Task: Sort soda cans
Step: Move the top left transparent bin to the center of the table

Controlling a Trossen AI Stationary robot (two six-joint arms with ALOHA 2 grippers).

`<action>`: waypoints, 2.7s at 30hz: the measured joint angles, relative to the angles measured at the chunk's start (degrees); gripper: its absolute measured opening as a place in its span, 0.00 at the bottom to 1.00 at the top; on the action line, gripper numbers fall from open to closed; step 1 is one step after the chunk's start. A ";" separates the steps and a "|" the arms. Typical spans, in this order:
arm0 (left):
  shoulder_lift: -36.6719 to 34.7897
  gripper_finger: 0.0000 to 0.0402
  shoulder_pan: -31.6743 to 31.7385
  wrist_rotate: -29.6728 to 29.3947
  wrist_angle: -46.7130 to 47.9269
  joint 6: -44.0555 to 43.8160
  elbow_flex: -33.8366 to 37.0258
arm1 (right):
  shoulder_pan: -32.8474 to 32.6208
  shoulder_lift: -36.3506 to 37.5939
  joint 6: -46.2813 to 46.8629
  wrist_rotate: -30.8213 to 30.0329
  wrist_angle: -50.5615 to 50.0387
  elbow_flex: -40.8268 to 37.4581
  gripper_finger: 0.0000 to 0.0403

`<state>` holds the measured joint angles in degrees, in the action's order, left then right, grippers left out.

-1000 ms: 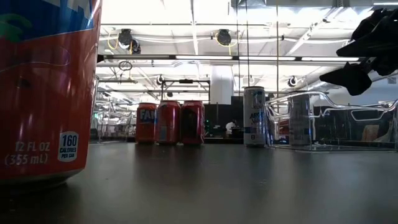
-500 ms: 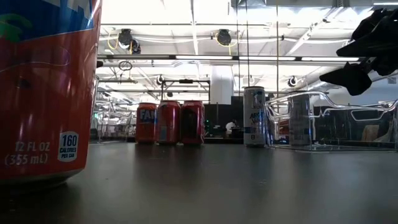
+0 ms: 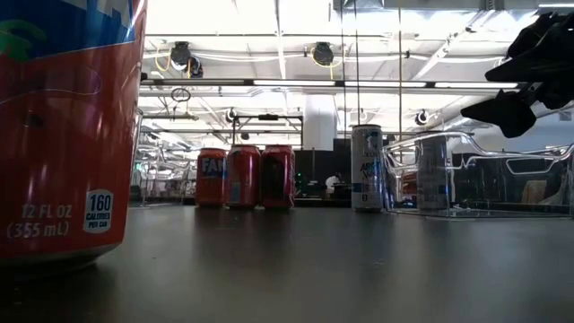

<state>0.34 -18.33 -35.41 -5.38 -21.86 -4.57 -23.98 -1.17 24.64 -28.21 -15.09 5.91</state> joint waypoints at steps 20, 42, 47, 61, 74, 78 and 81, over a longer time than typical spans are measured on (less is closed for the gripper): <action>2.67 1.00 11.65 -11.81 34.74 -9.41 -15.22 | 0.00 0.01 0.00 -0.02 0.00 -0.01 0.87; 22.76 0.89 34.78 -9.06 42.58 -11.29 -26.00 | -0.01 0.02 0.00 -0.02 0.00 0.00 0.87; 27.87 0.89 40.87 -3.99 45.13 -17.11 -27.42 | -0.01 0.02 0.00 -0.02 0.00 -0.01 0.87; 43.86 0.89 57.23 6.53 51.85 -17.75 -34.78 | -0.01 0.02 0.00 -0.02 0.00 0.00 0.87; 51.72 0.89 68.72 13.90 54.80 -13.02 -35.40 | -0.01 0.00 0.00 0.00 0.00 -0.02 0.87; 54.18 0.89 71.93 15.32 54.82 -11.67 -35.40 | 0.00 0.00 0.00 0.00 0.00 -0.01 0.87; 55.81 0.89 74.10 17.53 53.95 -11.54 -35.40 | 0.01 0.02 0.00 0.00 0.00 -0.02 0.87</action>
<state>56.15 55.77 -17.88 48.57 -33.39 -39.97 -23.97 -1.15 24.64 -28.21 -15.09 5.89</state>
